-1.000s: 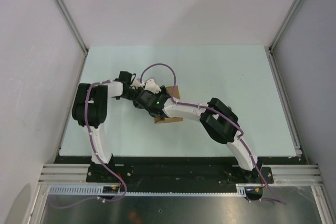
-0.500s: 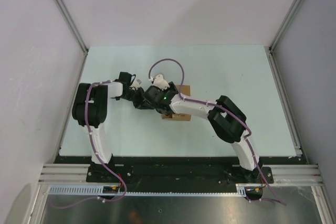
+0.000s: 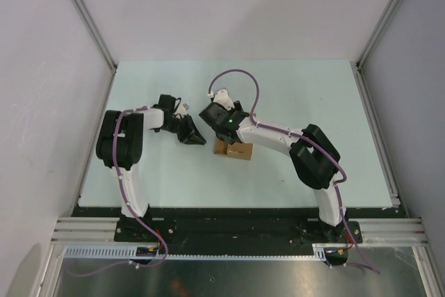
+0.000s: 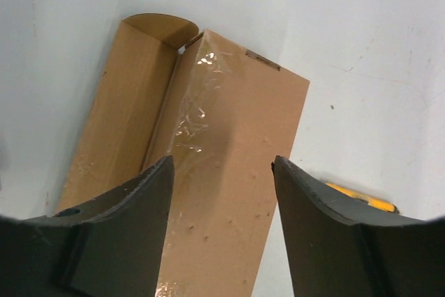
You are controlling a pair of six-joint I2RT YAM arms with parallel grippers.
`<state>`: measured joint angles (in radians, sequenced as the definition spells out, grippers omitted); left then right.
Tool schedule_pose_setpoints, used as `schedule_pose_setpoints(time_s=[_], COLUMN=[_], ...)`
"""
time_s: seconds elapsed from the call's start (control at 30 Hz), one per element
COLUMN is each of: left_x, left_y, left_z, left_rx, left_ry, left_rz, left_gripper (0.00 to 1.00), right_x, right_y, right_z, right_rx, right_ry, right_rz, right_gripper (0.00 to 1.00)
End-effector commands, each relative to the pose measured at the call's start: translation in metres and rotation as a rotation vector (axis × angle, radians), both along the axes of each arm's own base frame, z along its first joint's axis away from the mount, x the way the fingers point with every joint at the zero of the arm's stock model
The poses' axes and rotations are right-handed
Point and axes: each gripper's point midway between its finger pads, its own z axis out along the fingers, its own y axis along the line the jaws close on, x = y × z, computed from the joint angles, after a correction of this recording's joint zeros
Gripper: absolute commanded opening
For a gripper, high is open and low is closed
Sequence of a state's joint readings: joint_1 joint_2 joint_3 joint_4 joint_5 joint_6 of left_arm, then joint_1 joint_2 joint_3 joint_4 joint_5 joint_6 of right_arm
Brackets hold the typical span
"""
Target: Unpack the express box
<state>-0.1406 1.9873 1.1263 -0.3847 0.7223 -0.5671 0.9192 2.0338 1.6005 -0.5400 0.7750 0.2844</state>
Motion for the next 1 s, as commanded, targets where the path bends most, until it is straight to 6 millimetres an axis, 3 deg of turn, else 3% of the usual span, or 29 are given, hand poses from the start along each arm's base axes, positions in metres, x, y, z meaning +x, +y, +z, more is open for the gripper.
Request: schedule_pose_setpoints(time_s=[0.0, 0.17, 0.43, 0.7, 0.83, 0.97], left_x=[0.006, 0.009, 0.020, 0.017, 0.016, 0.009], left_y=[-0.029, -0.047, -0.054, -0.078, -0.082, -0.073], left_z=[0.023, 0.019, 0.034, 0.039, 0.024, -0.003], left_rx=[-0.037, -0.027, -0.068, -0.141, -0.116, -0.044], left_ry=[-0.132, -0.132, -0.165, -0.167, -0.137, -0.061], left_rz=[-0.109, -0.127, -0.115, -0.154, -0.147, -0.086], left_gripper=[0.18, 0.17, 0.17, 0.17, 0.17, 0.18], right_x=[0.000, 0.001, -0.004, -0.006, -0.006, -0.006], right_y=[0.020, 0.018, 0.006, -0.001, -0.001, -0.005], right_z=[0.011, -0.003, -0.031, -0.042, -0.045, -0.047], right_rx=[0.068, 0.045, 0.033, 0.035, 0.046, 0.038], right_ry=[-0.024, 0.000, 0.056, 0.078, 0.088, 0.094], right_rz=[0.020, 0.003, -0.029, -0.037, -0.033, -0.037], right_gripper=[0.67, 0.74, 0.74, 0.73, 0.72, 0.72])
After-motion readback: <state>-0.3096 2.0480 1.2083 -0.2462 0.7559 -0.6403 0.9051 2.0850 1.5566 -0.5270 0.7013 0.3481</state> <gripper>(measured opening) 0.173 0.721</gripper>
